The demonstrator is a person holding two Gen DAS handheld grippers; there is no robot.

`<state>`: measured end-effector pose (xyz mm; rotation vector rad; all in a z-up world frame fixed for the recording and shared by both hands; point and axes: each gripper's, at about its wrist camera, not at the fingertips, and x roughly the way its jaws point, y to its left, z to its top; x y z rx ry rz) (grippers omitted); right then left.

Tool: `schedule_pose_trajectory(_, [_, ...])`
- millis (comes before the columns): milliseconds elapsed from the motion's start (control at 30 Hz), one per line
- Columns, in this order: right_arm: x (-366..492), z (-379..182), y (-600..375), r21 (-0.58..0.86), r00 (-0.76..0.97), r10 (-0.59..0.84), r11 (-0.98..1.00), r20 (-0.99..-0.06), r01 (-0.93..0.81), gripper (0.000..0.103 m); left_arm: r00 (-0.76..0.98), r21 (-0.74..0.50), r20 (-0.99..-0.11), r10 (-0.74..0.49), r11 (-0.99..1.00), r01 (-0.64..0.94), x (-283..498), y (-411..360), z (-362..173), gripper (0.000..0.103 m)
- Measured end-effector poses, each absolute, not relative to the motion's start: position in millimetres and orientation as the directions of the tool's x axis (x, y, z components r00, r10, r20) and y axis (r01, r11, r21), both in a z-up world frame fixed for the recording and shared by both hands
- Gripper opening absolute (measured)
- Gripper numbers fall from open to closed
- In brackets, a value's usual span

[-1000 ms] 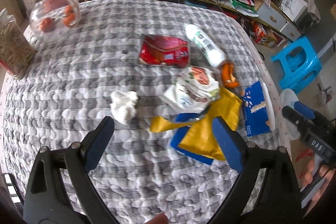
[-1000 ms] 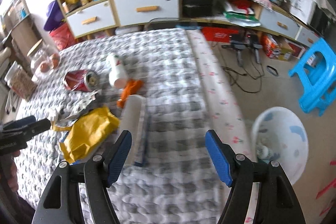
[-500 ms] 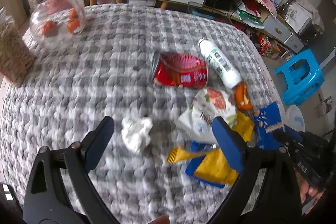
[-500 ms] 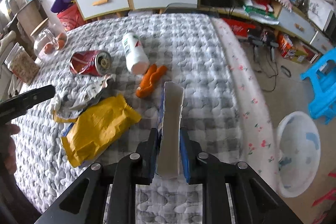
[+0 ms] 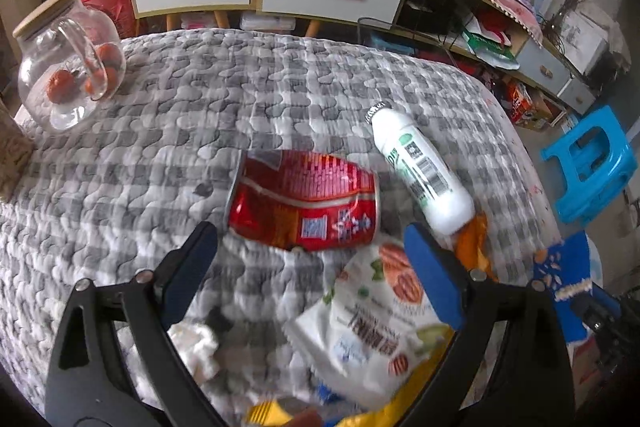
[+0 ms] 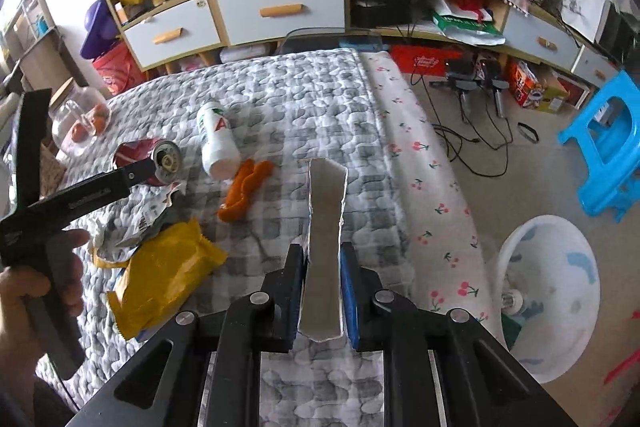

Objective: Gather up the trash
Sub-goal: 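Grasp the white plastic strip with the right gripper while the left gripper reaches the red can, then drop the white strip into the bucket with the right gripper while the left gripper grasps the red can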

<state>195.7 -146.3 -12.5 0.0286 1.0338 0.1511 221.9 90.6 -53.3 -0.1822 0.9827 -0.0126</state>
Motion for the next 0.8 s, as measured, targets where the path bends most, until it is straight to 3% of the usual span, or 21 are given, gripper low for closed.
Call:
schedule_pose_trajectory(100, [196.5, -12.5, -151.6, 0.098, 0.503, 0.139, 0.990, -0.853, -0.106, 0.019, 0.562, -0.158, -0.822, -0.090, 0.985, -0.073, 226.6, 92.0, -60.3, 0.094])
schedule_pose_trajectory(200, [195.0, -11.8, -156.0, 0.100, 0.505, 0.136, 0.990, -0.852, -0.098, 0.019, 0.568, -0.161, -0.817, -0.096, 0.985, -0.064, 228.4, 94.8, -63.4, 0.087])
schedule_pose_trajectory(800, [175.5, 4.9, -210.9, 0.127, 0.550, 0.112, 0.992, -0.827, -0.011, 0.019, 0.590, -0.197, -0.790, -0.165, 0.980, 0.010, 188.9, 76.5, -20.5, 0.086])
